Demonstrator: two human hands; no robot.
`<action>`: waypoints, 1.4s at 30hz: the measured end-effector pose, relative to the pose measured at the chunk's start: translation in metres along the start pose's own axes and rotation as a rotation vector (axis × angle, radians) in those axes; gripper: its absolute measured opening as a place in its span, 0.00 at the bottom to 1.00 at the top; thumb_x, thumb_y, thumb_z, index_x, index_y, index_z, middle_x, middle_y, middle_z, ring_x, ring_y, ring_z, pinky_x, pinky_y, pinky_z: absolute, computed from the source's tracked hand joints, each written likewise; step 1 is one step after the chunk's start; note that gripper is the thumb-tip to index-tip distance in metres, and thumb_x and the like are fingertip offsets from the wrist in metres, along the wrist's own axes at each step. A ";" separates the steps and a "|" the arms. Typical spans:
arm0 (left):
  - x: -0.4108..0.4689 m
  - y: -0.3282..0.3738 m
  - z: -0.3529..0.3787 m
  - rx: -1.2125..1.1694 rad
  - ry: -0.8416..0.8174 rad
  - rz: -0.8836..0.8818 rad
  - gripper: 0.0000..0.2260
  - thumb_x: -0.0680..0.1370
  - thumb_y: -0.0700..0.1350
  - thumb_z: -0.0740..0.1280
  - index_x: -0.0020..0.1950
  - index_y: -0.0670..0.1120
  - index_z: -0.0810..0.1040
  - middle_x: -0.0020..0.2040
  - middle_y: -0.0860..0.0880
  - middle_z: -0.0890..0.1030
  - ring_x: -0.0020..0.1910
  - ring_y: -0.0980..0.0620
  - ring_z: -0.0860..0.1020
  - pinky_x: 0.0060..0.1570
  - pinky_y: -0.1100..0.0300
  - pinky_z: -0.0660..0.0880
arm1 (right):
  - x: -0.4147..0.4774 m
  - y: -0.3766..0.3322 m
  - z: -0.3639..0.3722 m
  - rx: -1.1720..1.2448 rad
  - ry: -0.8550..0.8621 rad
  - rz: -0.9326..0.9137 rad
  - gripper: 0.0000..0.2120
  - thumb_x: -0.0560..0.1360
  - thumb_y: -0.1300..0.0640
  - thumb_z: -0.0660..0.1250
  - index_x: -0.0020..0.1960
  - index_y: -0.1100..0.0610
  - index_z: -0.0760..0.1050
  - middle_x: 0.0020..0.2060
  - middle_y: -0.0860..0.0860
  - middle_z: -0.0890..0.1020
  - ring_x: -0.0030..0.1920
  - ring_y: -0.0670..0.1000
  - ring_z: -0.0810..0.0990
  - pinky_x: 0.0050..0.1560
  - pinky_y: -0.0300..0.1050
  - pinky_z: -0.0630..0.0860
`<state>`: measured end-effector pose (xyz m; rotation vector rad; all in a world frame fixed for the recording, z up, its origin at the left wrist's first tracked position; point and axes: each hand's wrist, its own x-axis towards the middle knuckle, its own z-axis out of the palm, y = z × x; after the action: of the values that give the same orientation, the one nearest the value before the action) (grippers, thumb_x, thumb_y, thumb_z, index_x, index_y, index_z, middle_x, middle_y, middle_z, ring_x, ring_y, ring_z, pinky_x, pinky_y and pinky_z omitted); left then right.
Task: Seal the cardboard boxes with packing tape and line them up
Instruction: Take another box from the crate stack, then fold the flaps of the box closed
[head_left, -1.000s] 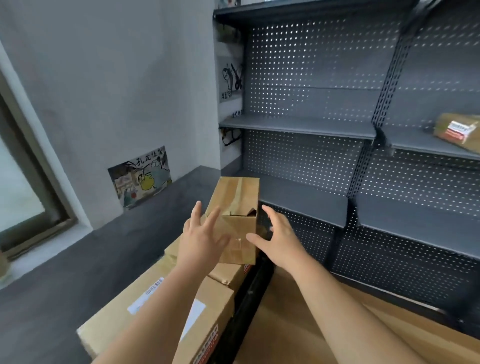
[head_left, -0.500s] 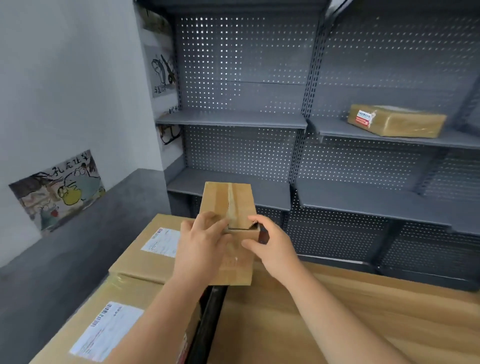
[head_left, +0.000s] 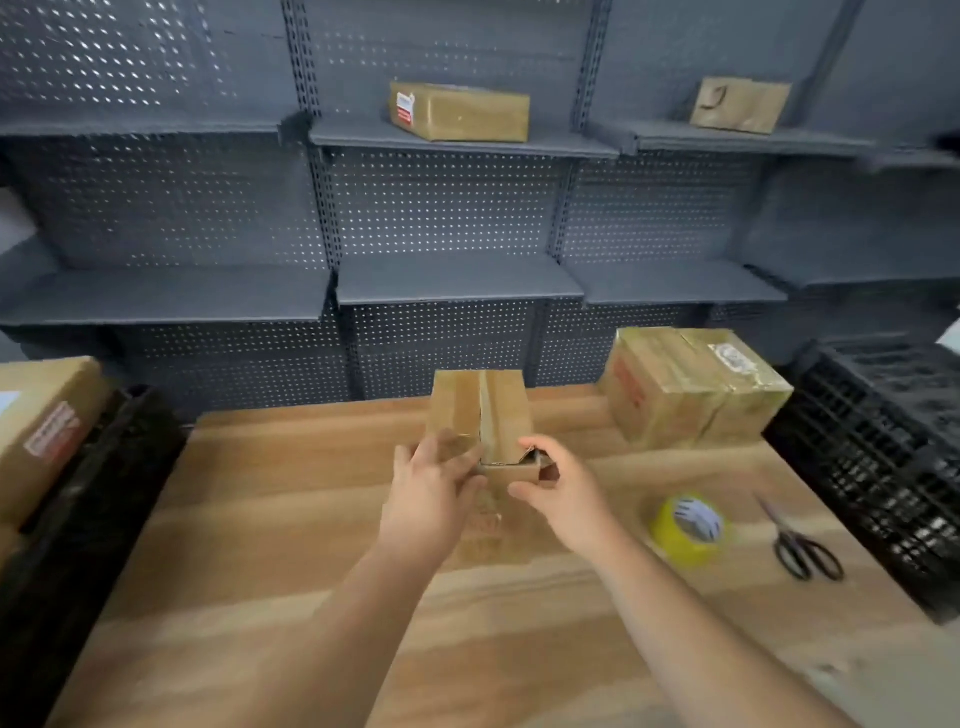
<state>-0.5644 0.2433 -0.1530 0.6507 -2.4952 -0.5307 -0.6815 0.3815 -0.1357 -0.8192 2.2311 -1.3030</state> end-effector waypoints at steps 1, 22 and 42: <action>-0.005 0.016 0.016 -0.012 -0.019 -0.008 0.15 0.78 0.52 0.68 0.64 0.58 0.79 0.66 0.53 0.72 0.56 0.46 0.68 0.53 0.54 0.71 | -0.003 0.015 -0.015 -0.002 -0.016 0.028 0.23 0.72 0.58 0.75 0.59 0.37 0.73 0.52 0.48 0.79 0.41 0.40 0.78 0.40 0.30 0.70; 0.038 0.049 0.154 0.122 -0.255 0.182 0.21 0.61 0.42 0.82 0.53 0.50 0.84 0.54 0.43 0.81 0.53 0.39 0.82 0.48 0.42 0.80 | 0.053 0.170 -0.079 -0.354 0.075 -0.253 0.07 0.74 0.62 0.73 0.52 0.56 0.82 0.63 0.42 0.75 0.55 0.48 0.82 0.54 0.49 0.80; 0.026 0.104 0.164 0.062 -0.187 -0.072 0.12 0.73 0.47 0.68 0.55 0.48 0.83 0.62 0.46 0.75 0.63 0.45 0.70 0.66 0.53 0.66 | 0.086 0.160 -0.112 0.395 -0.229 0.477 0.09 0.72 0.63 0.74 0.48 0.55 0.75 0.46 0.52 0.80 0.47 0.52 0.82 0.55 0.50 0.81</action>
<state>-0.7111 0.3525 -0.2247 0.7483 -2.6810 -0.5657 -0.8584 0.4556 -0.2299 -0.2520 1.7595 -1.2718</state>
